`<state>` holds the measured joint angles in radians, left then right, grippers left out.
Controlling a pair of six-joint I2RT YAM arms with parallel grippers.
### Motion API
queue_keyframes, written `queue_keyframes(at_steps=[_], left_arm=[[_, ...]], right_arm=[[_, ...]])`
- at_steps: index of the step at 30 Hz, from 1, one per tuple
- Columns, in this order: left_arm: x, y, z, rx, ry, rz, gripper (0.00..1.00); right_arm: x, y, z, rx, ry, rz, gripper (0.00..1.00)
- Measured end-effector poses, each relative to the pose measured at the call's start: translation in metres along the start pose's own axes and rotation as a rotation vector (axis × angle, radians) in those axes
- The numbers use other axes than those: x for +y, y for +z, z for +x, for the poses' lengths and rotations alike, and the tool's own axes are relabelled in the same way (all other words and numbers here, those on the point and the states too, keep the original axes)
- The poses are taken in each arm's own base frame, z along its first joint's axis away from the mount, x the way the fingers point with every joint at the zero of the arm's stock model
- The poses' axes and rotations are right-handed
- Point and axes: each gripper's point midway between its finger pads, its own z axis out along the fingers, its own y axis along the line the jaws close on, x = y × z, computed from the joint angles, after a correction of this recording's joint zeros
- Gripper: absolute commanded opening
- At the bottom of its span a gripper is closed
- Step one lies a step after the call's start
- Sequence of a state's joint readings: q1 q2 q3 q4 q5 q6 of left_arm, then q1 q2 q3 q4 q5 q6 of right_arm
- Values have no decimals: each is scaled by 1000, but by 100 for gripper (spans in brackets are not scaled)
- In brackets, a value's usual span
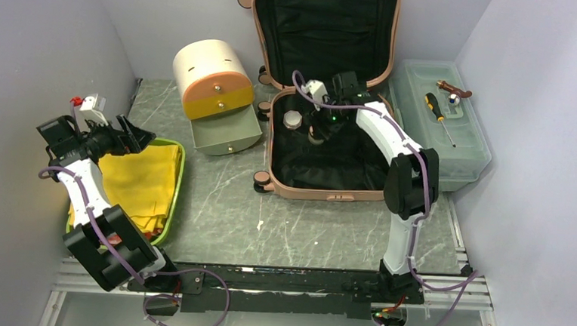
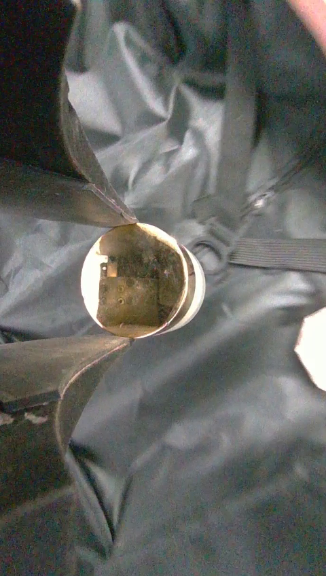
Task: Open, take out, and arrange the luggage
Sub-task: Place the makeup in the drawer.
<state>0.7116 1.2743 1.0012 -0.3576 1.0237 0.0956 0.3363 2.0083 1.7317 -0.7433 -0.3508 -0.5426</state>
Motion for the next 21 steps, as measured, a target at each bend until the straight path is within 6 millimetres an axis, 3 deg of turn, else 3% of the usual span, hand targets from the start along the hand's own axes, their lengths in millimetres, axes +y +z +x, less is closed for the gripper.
queue_keyframes(at_steps=[6,11,16,21], left_arm=[[0,1,1,-1,-5,0,99],[1,1,4,1,-9,0,99],[1,1,4,0,-6,0,99],[2,2,5,0,-6,-1,99]], right_arm=[[7,-44,-94,-179,-104,60,25],[55,-63,-168,-310,-228,62,24],[108,-34,-211,-372,-298,13,22],[132,32,-214,-349,-306,-5,20]])
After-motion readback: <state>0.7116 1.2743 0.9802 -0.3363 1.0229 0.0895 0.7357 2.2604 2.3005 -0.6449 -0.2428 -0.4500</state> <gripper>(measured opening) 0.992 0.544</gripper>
